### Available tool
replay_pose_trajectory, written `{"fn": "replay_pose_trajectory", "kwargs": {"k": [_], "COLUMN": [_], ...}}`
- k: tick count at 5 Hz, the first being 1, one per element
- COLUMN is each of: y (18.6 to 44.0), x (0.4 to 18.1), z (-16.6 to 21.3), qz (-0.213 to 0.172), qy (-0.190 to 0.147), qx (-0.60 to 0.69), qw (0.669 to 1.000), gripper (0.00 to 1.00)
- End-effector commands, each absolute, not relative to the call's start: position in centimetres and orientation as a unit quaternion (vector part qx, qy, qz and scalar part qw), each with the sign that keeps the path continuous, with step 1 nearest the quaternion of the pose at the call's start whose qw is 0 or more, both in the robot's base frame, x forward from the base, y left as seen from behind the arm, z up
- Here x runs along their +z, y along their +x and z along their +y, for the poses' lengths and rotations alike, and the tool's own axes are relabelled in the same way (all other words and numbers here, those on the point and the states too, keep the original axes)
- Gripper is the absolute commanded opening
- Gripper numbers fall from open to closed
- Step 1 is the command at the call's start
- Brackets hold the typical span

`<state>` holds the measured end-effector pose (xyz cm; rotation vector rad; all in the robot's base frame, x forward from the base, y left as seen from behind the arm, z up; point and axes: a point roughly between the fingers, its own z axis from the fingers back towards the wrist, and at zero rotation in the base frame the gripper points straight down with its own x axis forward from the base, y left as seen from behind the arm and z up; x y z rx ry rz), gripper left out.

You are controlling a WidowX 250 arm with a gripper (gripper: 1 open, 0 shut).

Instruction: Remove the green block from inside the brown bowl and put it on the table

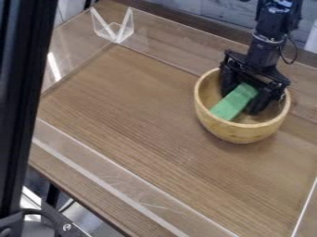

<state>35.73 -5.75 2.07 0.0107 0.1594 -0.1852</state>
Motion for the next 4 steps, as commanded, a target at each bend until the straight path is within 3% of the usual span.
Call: {"fn": "replay_pose_trajectory", "kwargs": {"k": [1,4], "y": [36.02,35.73], "x": [1.2,1.54], "z": [-5.64,-5.55], "qz": [0.074,0.067], "qy": [0.0,-0.006], "qx": [-0.104,-0.103], "qw": [0.992,0.992], "gripper": [0.0,0.0]}}
